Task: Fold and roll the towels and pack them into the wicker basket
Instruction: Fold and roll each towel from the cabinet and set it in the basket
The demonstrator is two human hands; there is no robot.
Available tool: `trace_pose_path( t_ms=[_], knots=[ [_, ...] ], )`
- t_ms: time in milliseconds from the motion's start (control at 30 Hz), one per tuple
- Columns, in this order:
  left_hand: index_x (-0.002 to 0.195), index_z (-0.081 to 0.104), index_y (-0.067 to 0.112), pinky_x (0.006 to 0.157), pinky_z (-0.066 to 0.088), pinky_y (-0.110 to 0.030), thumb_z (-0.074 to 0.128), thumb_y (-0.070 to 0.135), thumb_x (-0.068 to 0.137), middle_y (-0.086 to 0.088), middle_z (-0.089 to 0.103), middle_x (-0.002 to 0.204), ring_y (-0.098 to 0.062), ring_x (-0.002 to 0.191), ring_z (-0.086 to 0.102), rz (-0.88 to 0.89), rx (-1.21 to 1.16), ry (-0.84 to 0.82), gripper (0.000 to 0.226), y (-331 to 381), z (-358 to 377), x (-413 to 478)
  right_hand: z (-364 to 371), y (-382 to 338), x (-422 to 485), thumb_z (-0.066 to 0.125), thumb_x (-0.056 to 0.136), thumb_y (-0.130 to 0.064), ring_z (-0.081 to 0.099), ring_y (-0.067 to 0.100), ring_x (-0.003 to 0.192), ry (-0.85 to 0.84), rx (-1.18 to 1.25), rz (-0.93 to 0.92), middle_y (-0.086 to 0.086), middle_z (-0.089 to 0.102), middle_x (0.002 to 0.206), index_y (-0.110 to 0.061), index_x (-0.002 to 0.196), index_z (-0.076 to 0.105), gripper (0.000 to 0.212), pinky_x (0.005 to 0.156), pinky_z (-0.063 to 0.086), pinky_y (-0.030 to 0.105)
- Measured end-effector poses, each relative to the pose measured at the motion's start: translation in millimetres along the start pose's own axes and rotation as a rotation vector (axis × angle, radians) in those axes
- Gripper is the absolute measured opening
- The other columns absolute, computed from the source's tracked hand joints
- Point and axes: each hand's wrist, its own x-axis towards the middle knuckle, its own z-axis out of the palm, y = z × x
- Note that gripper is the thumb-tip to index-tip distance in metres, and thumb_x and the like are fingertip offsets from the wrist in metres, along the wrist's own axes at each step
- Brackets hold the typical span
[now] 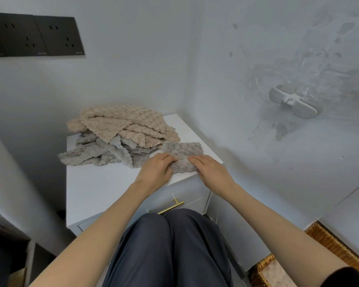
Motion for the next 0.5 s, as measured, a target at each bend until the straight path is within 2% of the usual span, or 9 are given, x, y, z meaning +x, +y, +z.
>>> trace_pose_path(
  t_ms=[100, 167, 233, 333, 367, 433, 500],
  knots=[
    [0.132, 0.054, 0.016, 0.099, 0.042, -0.031, 0.056, 0.016, 0.086, 0.001, 0.055, 0.132, -0.019, 0.12, 0.049, -0.041, 0.015, -0.127, 0.046, -3, -4, 0, -3, 2, 2, 0.044, 0.094, 0.001, 0.039, 0.018, 0.132, -0.018, 0.013, 0.054, -0.001, 0.043, 0.146, -0.018, 0.145, 0.037, 0.055, 0.099, 0.037, 0.025],
    [0.135, 0.051, 0.016, 0.101, 0.039, -0.029, 0.056, 0.012, 0.087, 0.001, 0.052, 0.135, -0.018, 0.125, 0.045, -0.068, -0.006, -0.175, 0.048, -5, -6, 1, -3, 2, 3, 0.043, 0.094, 0.001, 0.038, 0.017, 0.13, -0.052, 0.003, 0.1, -0.002, 0.043, 0.145, -0.02, 0.145, 0.036, 0.056, 0.091, 0.041, 0.026],
    [0.134, 0.051, 0.014, 0.1, 0.038, -0.028, 0.055, 0.009, 0.089, -0.001, 0.052, 0.134, -0.019, 0.125, 0.045, -0.089, -0.027, -0.181, 0.045, -7, -5, 0, -3, 4, 5, 0.043, 0.095, -0.002, 0.038, 0.016, 0.129, -0.092, 0.008, 0.125, -0.002, 0.044, 0.143, -0.02, 0.145, 0.037, 0.053, 0.089, 0.042, 0.027],
    [0.129, 0.055, 0.013, 0.097, 0.039, -0.027, 0.054, 0.011, 0.091, -0.003, 0.057, 0.129, -0.02, 0.12, 0.05, -0.147, -0.121, -0.179, 0.037, -5, -6, 1, -7, 9, 6, 0.042, 0.097, -0.008, 0.042, 0.019, 0.125, -0.137, 0.147, 0.167, -0.001, 0.049, 0.139, -0.02, 0.142, 0.043, 0.046, 0.092, 0.042, 0.032],
    [0.126, 0.056, 0.013, 0.094, 0.04, -0.028, 0.054, 0.012, 0.092, -0.003, 0.06, 0.125, -0.02, 0.116, 0.052, -0.177, -0.174, -0.173, 0.035, -4, -8, 1, -10, 10, 6, 0.041, 0.097, -0.009, 0.046, 0.02, 0.121, -0.151, 0.208, 0.19, 0.001, 0.054, 0.133, -0.019, 0.14, 0.045, 0.044, 0.09, 0.043, 0.034],
    [0.121, 0.059, 0.013, 0.089, 0.043, -0.031, 0.054, 0.017, 0.093, -0.003, 0.063, 0.117, -0.02, 0.107, 0.056, -0.242, -0.277, -0.18, 0.029, -4, -12, 1, -16, 14, 6, 0.041, 0.097, -0.011, 0.051, 0.022, 0.1, -0.152, 0.324, 0.242, 0.007, 0.06, 0.107, -0.017, 0.131, 0.051, 0.036, 0.077, 0.041, 0.033],
    [0.114, 0.061, 0.01, 0.082, 0.044, -0.036, 0.051, 0.02, 0.095, -0.005, 0.063, 0.102, -0.021, 0.093, 0.056, -0.299, -0.341, -0.207, 0.024, -3, -15, 0, -19, 15, 5, 0.044, 0.095, -0.015, 0.046, 0.02, 0.077, -0.129, 0.414, 0.304, 0.002, 0.051, 0.079, -0.017, 0.111, 0.056, 0.019, 0.066, 0.032, 0.031]
  ],
)
